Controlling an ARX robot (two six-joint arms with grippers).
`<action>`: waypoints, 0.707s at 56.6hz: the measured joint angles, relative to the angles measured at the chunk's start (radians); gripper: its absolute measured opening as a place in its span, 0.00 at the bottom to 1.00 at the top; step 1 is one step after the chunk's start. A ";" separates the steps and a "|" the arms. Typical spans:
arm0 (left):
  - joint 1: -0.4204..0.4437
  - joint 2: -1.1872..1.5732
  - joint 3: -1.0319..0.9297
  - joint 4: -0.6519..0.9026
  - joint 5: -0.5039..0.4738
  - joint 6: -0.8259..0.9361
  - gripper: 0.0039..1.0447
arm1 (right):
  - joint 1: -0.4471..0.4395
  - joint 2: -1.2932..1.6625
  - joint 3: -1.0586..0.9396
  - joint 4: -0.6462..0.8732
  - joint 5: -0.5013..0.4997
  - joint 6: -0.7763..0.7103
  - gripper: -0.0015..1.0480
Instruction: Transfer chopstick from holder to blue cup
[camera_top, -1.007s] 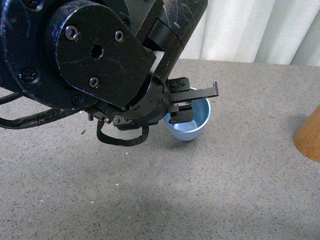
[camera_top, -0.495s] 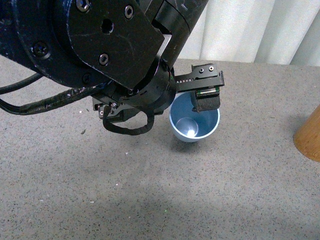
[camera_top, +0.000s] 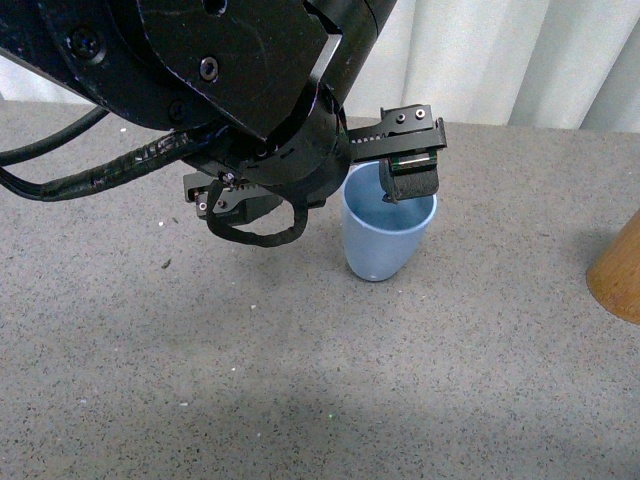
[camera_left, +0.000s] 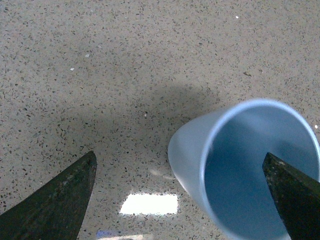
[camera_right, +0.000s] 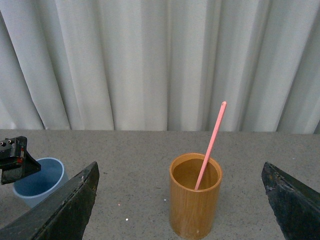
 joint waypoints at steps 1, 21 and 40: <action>0.001 0.000 0.000 0.000 0.000 0.000 0.94 | 0.000 0.000 0.000 0.000 0.000 0.000 0.91; 0.028 -0.039 -0.034 0.034 -0.004 -0.014 0.94 | 0.000 0.000 0.000 0.000 0.000 0.000 0.91; 0.357 -0.306 -0.757 1.299 0.027 0.531 0.35 | 0.000 0.000 0.000 0.000 0.000 0.000 0.91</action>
